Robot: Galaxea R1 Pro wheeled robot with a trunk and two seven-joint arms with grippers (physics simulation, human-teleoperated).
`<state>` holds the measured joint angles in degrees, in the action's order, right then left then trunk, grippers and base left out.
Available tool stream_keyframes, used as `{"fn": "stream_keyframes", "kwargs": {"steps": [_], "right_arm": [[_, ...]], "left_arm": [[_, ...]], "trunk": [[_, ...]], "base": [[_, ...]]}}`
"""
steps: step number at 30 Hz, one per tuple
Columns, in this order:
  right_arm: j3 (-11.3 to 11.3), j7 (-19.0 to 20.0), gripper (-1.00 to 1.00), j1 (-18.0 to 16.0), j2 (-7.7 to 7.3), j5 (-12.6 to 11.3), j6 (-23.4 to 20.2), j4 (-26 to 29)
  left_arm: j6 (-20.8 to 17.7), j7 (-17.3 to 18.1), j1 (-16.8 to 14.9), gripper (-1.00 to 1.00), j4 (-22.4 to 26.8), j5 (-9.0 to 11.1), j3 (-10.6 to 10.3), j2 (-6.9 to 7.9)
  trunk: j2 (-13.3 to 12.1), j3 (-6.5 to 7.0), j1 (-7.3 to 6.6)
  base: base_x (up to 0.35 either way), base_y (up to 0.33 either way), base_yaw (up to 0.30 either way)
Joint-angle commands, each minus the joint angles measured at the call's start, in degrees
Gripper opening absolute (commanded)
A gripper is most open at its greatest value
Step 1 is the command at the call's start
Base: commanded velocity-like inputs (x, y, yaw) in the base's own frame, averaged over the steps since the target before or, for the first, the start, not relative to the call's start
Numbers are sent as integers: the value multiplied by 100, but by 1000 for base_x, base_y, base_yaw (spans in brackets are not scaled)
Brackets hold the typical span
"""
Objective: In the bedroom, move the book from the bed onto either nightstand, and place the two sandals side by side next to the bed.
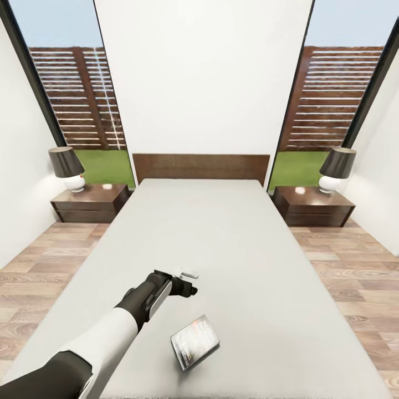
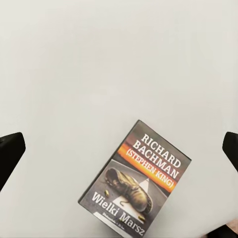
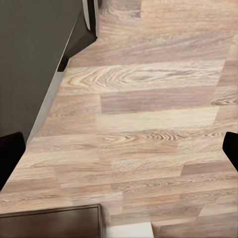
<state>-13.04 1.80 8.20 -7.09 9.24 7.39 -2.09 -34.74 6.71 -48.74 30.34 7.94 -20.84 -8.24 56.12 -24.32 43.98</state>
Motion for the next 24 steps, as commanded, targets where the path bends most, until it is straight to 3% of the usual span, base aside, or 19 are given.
{"fn": "stream_keyframes", "kwargs": {"steps": [1, 24], "right_arm": [[-49, 14, 100, -3, -3, 52, 30, -11], [-49, 12, 100, -2, -3, 52, 21, -11]], "left_arm": [[-29, -20, -4, 100, 6, 58, -24, 5], [-33, -12, -4, 100, 7, 58, -25, 9]], "trunk": [[4, -13, 1], [4, -51, 1]], "base": [[0, 0, 0], [0, 0, 0]]}}
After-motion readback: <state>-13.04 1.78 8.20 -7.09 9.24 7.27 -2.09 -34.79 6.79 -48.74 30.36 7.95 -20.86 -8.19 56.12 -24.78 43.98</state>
